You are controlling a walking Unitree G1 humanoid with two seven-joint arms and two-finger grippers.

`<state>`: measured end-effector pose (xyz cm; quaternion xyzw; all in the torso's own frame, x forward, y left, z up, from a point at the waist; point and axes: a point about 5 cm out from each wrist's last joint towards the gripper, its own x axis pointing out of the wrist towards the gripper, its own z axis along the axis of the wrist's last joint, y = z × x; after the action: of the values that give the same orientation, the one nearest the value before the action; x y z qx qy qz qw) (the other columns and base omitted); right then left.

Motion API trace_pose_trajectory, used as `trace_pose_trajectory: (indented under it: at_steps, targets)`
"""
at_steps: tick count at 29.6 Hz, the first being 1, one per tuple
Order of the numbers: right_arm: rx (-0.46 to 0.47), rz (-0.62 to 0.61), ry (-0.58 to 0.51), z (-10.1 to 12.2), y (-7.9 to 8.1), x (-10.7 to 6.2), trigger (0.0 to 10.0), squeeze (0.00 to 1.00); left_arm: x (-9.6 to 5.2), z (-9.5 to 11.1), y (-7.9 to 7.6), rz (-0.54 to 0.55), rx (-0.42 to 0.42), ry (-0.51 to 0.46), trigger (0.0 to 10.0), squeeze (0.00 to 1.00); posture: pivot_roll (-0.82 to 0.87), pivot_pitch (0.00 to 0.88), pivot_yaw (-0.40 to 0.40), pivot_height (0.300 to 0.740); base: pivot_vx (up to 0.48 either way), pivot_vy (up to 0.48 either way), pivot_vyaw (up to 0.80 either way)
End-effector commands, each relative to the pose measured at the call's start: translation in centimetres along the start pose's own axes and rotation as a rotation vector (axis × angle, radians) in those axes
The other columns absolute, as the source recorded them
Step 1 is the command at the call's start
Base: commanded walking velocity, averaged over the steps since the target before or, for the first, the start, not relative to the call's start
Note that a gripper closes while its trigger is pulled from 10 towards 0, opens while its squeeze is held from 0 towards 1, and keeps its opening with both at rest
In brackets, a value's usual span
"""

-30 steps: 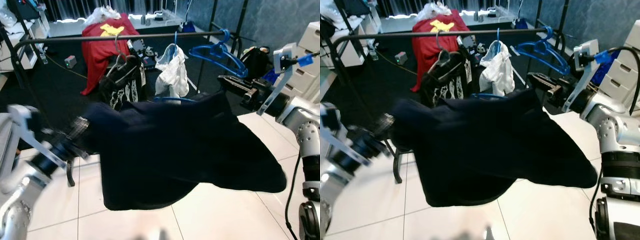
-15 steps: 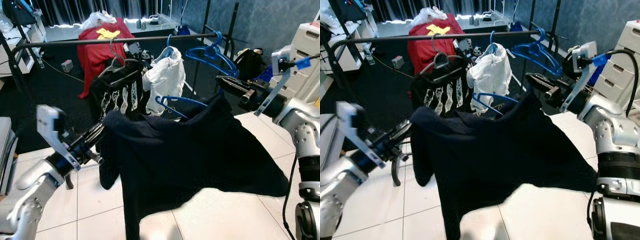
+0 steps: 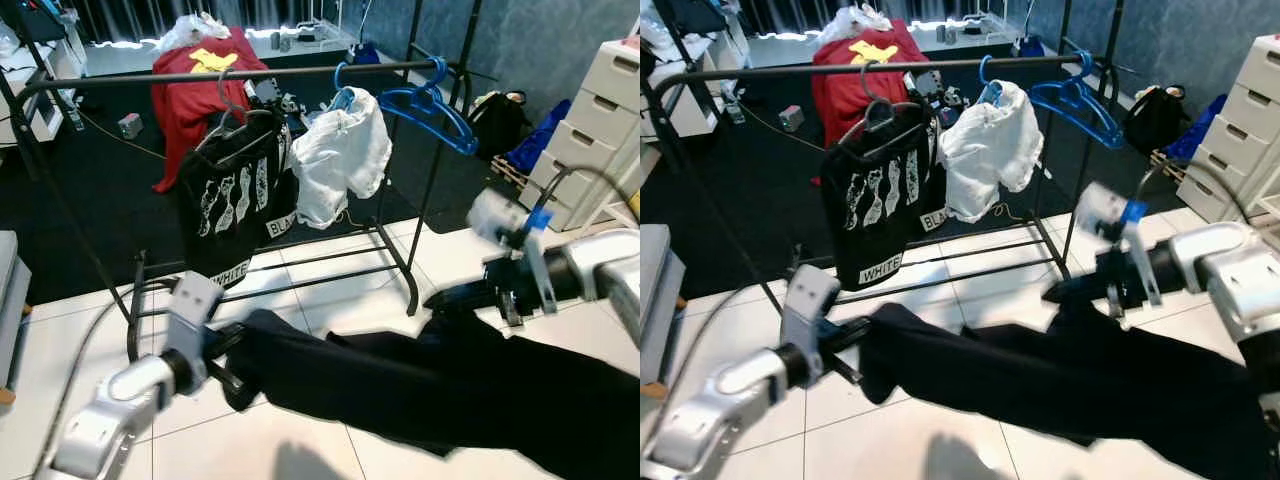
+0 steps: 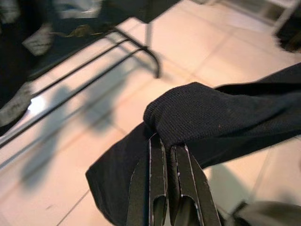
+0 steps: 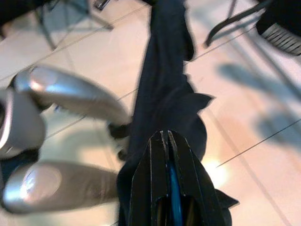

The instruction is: Hang hanger

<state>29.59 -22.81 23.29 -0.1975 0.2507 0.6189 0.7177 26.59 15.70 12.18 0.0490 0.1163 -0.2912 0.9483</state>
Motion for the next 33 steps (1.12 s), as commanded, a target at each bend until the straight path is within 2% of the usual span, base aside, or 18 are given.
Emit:
trace_pose_trajectory:
  at_steps: [1, 2, 3, 5, 6, 10, 12, 13, 14, 15, 17, 23, 24, 25, 26, 28, 30, 33]
  targets:
    - [-0.022, 0.006, 0.050, 0.0, 0.1, -0.1, 0.0, 0.00, -0.1, 0.3, -0.2, -0.010, 0.027, -0.014, 4.7, 0.00, -0.10, 0.064, 0.001, 0.740, 0.000, 0.000, 0.00]
    - [-0.022, 0.006, 0.050, 0.0, 0.1, -0.1, 0.0, 0.00, -0.1, 0.3, -0.2, -0.010, 0.027, -0.014, 4.7, 0.00, -0.10, 0.064, 0.001, 0.740, 0.000, 0.000, 0.00]
    - [-0.030, -0.007, 0.046, 0.2, -0.1, 0.0, 0.0, 0.00, 0.0, 0.2, -1.0, -0.053, 0.012, -0.010, 8.5, 0.32, -0.10, 0.064, 0.003, 0.740, 0.000, 0.000, 0.00]
    - [-0.038, -0.020, 0.040, 0.6, -0.5, 0.0, 0.0, 0.00, 0.1, 0.1, -2.0, -0.102, -0.010, -0.006, 8.5, 0.32, -0.10, 0.065, 0.002, 0.740, 0.000, 0.000, 0.00]
    - [-0.042, -0.024, 0.035, 0.7, -0.5, 0.0, 0.0, 0.00, 0.0, 0.0, -2.3, -0.119, -0.015, -0.003, 9.3, 1.00, -0.10, 0.065, 0.002, 0.740, 0.000, 0.000, 0.00]
    - [-0.050, -0.020, 0.037, 0.8, -0.6, -0.1, 0.0, 0.00, 0.0, -0.1, -2.7, -0.141, -0.027, 0.005, 9.1, 1.00, -0.10, 0.068, 0.004, 0.740, 0.000, 0.000, 0.00]
    - [-0.054, -0.026, 0.033, 0.9, -0.6, -0.3, 0.0, 0.00, -0.2, -0.5, -2.9, -0.156, -0.012, 0.038, 9.4, 1.00, -0.10, 0.069, 0.003, 0.740, 0.000, 0.000, 0.00]
    - [-0.057, -0.035, 0.030, 1.0, -0.7, -0.5, 0.0, 0.00, -0.5, -1.0, -2.7, -0.159, 0.020, 0.089, 9.6, 1.00, -0.10, 0.069, 0.003, 0.740, 0.000, 0.000, 0.00]
    - [-0.057, -0.035, 0.030, 1.0, -0.7, -0.5, 0.0, 0.00, -0.5, -1.0, -2.7, -0.159, 0.020, 0.089, 9.6, 1.00, -0.10, 0.069, 0.003, 0.740, 0.000, 0.000, 0.00]
    - [-0.060, -0.039, 0.027, 1.1, -0.7, -0.7, 0.0, 0.00, -0.8, -1.7, -2.4, -0.158, 0.064, 0.150, 10.0, 1.00, -0.10, 0.069, 0.003, 0.740, 0.000, 0.000, 0.00]
    - [-0.064, -0.035, 0.022, 1.2, -0.6, -0.9, 0.0, 0.00, -1.4, -2.4, -2.1, -0.171, 0.116, 0.229, 10.0, 1.00, -0.10, 0.069, 0.004, 0.740, 0.000, 0.000, 0.00]
    - [-0.068, -0.019, 0.029, 1.3, -0.5, -0.9, 0.0, 0.00, -1.8, -2.2, -2.2, -0.196, 0.149, 0.235, 10.0, 1.00, -0.10, 0.069, 0.003, 0.740, 0.000, 0.000, 0.00]
    - [-0.069, -0.011, 0.034, 1.3, -0.5, -1.0, 0.0, 0.00, -1.8, -1.7, -2.5, -0.221, 0.148, 0.201, 10.0, 0.00, -0.11, 0.069, 0.000, 0.740, 0.000, 0.000, 0.00]
    - [-0.073, -0.001, 0.041, 1.3, -0.4, -1.1, 0.0, 0.00, -1.8, -0.9, -2.9, -0.248, 0.130, 0.149, 10.0, 0.00, -0.11, 0.070, 0.001, 0.740, 0.000, 0.000, 0.00]
    - [-0.073, -0.001, 0.041, 1.3, -0.4, -1.1, 0.0, 0.00, -1.8, -0.9, -2.9, -0.248, 0.130, 0.149, 10.0, 0.00, -0.11, 0.070, 0.001, 0.740, 0.000, 0.000, 0.00]
    - [-0.084, 0.027, 0.042, 1.5, -0.2, -1.2, 0.0, 0.00, -1.8, 0.8, -3.8, -0.299, 0.072, 0.028, 10.0, 0.00, -0.11, 0.069, 0.000, 0.740, 0.000, 0.000, 0.00]
    - [-0.098, 0.054, 0.013, 1.9, 0.1, -1.2, 0.0, 0.00, -1.7, 2.0, -4.3, -0.330, 0.037, -0.049, 10.0, 0.00, -0.11, 0.069, 0.001, 0.740, 0.000, 0.000, 0.00]
    - [-0.105, 0.062, -0.004, 2.1, 0.2, -1.3, 0.0, 0.00, -1.7, 2.3, -4.5, -0.340, 0.028, -0.071, 10.0, 0.00, -0.11, 0.069, 0.001, 0.740, 0.000, 0.000, 0.00]
